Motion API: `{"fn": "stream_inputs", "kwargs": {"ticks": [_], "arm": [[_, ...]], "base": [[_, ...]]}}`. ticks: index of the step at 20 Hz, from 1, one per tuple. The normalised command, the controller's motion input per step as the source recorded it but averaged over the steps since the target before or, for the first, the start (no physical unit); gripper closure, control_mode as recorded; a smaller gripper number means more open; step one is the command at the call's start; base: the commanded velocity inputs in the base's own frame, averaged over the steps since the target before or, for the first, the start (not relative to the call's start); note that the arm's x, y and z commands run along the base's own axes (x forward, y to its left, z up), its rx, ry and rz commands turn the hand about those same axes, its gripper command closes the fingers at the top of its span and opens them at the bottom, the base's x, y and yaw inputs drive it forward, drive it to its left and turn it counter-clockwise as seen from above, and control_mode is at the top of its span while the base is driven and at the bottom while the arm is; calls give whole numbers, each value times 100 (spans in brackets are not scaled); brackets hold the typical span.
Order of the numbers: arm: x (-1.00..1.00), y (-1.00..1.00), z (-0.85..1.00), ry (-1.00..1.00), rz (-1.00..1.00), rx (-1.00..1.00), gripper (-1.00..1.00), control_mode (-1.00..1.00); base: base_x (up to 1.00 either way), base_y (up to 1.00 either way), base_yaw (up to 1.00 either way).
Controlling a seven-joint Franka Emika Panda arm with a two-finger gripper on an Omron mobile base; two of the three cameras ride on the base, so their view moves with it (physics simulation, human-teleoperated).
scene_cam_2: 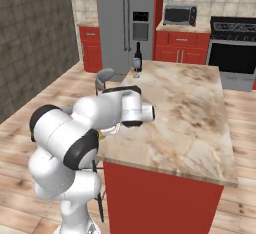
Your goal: There is a wine glass and glass cup on the dining counter. Place the wine bottle next to the wine glass and the juice bottle next to the glass cup.
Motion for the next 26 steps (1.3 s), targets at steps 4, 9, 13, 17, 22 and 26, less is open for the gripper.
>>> {"fn": "stream_inputs", "kwargs": {"ticks": [4,9,13,17,22,26], "arm": [[25,0,-15,-1,0,0,100,-100],[31,0,-14,0,0,0,100,-100],[28,0,-15,0,0,0,100,-100],[27,0,-16,0,0,0,100,-100],[27,0,-16,0,0,0,100,-100],[22,0,-15,0,0,0,100,-100]], "base": [[0,0,0],[0,0,0],[0,0,0],[0,0,0],[0,0,0],[0,0,0]]}}
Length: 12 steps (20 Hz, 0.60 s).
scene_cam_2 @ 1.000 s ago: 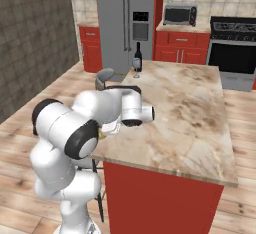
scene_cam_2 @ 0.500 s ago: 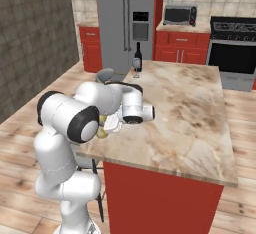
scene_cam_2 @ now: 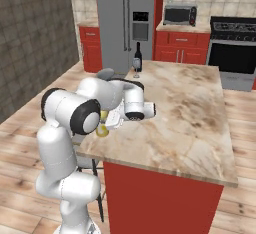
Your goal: There is a wine glass and glass cup on the dining counter. Place the wine bottle next to the wine glass and the juice bottle next to the glass cup.
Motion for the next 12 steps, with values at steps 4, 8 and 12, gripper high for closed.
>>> {"fn": "stream_inputs", "kwargs": {"ticks": [4,8,12], "arm": [[11,0,-17,-1,0,-2,100,-100],[17,0,-16,0,0,-2,100,-100],[18,0,-14,-2,0,-2,100,-100]], "base": [[0,0,0],[0,0,0],[0,0,0]]}}
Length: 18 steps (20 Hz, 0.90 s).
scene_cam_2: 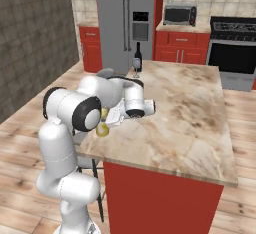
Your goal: There is a wine glass and glass cup on the dining counter. Place the wine bottle next to the wine glass and the juice bottle next to the glass cup.
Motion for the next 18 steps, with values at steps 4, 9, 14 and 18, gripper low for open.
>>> {"fn": "stream_inputs", "kwargs": {"ticks": [4,9,14,18], "arm": [[19,0,-12,-1,0,-2,100,-100],[18,-1,-14,-2,0,-1,100,-100],[16,-3,-13,-4,0,0,100,-100],[15,-2,-13,-8,0,0,100,-100]], "base": [[0,0,0],[0,0,0],[0,0,0],[0,0,0]]}}
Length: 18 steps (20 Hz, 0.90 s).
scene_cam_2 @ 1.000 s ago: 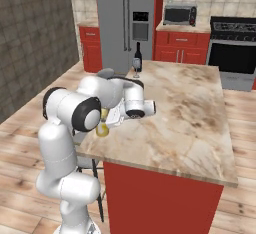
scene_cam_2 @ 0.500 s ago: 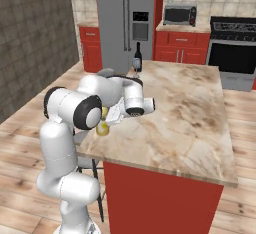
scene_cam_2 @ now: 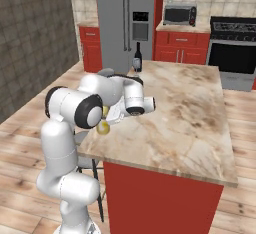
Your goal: There is a wine glass and glass cup on the dining counter. Place the wine bottle next to the wine glass and the juice bottle next to the glass cup.
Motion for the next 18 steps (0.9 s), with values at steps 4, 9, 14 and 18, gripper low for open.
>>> {"fn": "stream_inputs", "kwargs": {"ticks": [4,9,14,18], "arm": [[11,0,-12,-10,0,0,100,-100],[9,0,-16,-9,0,0,100,-100],[7,0,-27,-10,0,-1,100,-100],[6,0,-28,-7,0,-1,100,-100]], "base": [[0,0,0],[0,0,0],[0,0,0],[0,0,0]]}}
